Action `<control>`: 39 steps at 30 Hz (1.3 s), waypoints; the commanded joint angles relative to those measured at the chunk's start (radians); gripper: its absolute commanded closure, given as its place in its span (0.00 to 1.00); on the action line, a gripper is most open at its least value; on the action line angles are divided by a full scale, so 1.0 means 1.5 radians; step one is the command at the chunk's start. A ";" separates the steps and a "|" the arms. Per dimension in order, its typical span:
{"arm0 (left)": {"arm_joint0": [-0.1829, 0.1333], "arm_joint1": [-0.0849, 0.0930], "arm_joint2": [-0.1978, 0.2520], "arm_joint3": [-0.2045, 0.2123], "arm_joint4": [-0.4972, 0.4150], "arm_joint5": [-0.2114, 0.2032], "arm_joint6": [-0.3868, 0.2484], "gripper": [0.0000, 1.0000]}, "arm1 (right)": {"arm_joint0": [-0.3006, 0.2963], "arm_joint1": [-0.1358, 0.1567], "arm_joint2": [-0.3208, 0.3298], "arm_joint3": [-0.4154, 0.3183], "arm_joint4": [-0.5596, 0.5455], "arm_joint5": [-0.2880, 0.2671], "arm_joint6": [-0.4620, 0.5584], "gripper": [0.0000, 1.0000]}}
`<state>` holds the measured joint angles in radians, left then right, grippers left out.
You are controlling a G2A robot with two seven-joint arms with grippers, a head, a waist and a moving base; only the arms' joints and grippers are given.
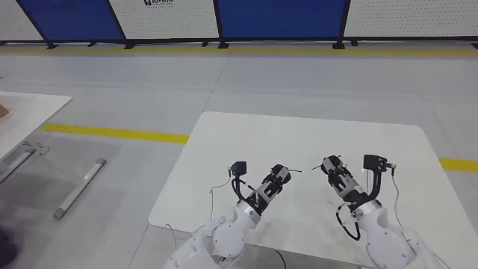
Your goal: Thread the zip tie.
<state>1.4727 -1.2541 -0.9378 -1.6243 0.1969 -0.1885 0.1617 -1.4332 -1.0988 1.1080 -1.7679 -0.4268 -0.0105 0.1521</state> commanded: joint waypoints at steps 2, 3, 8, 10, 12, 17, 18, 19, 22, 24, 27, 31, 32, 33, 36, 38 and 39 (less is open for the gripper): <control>0.000 0.000 0.000 0.000 0.000 0.000 0.000 1.00 | 0.004 -0.001 -0.004 0.003 -0.005 0.005 0.005 1.00; 0.000 0.000 0.000 0.000 0.000 0.000 0.000 1.00 | 0.004 -0.001 -0.004 0.003 -0.005 0.005 0.005 1.00; 0.000 0.000 0.000 0.000 0.000 0.000 0.000 1.00 | 0.004 -0.001 -0.004 0.003 -0.005 0.005 0.005 1.00; 0.000 0.000 0.000 0.000 0.000 0.000 0.000 1.00 | 0.004 -0.001 -0.004 0.003 -0.005 0.005 0.005 1.00; 0.000 0.000 0.000 0.000 0.000 0.000 0.000 1.00 | 0.001 -0.002 -0.005 0.004 0.004 -0.001 0.007 1.00; 0.000 0.000 0.000 0.000 0.000 0.000 0.000 1.00 | -0.001 -0.005 -0.002 0.005 0.009 -0.014 0.010 1.00; 0.000 0.000 0.000 0.000 0.000 0.000 0.000 1.00 | -0.001 -0.006 -0.004 0.005 0.010 -0.017 0.010 1.00; 0.000 0.000 0.000 0.000 0.000 0.000 0.000 1.00 | 0.000 -0.007 -0.005 0.005 0.011 -0.018 0.009 1.00; 0.000 0.000 0.000 0.000 0.000 0.000 0.000 1.00 | 0.005 -0.010 -0.009 0.010 0.009 -0.022 0.006 1.00; 0.000 0.000 0.000 0.000 0.000 0.000 0.000 1.00 | 0.009 -0.012 -0.012 0.014 0.010 -0.024 0.005 1.00; 0.000 0.000 0.000 0.000 0.000 0.000 0.000 1.00 | 0.017 -0.016 -0.014 0.023 0.015 -0.026 0.007 1.00; 0.000 0.000 0.000 0.000 0.000 0.000 0.000 1.00 | 0.026 -0.020 -0.019 0.034 0.015 -0.025 0.015 1.00; 0.000 0.000 0.000 0.000 0.000 0.000 0.000 1.00 | 0.027 -0.021 -0.021 0.036 0.013 -0.023 0.016 1.00; 0.000 0.000 0.000 0.000 0.000 0.000 0.000 1.00 | 0.029 -0.022 -0.022 0.037 0.011 -0.022 0.017 1.00; 0.000 0.000 0.000 0.000 0.000 0.000 0.000 1.00 | 0.034 -0.025 -0.027 0.042 0.005 -0.015 0.020 1.00; 0.000 0.000 0.000 0.000 0.000 0.000 0.000 1.00 | 0.036 -0.027 -0.030 0.045 0.002 -0.012 0.021 1.00; 0.000 0.000 0.000 0.000 0.000 0.000 0.000 1.00 | 0.037 -0.028 -0.032 0.046 0.000 -0.010 0.021 1.00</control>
<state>1.4727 -1.2541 -0.9378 -1.6243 0.1969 -0.1885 0.1617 -1.3786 -1.1390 1.0630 -1.7006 -0.4240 -0.0280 0.1832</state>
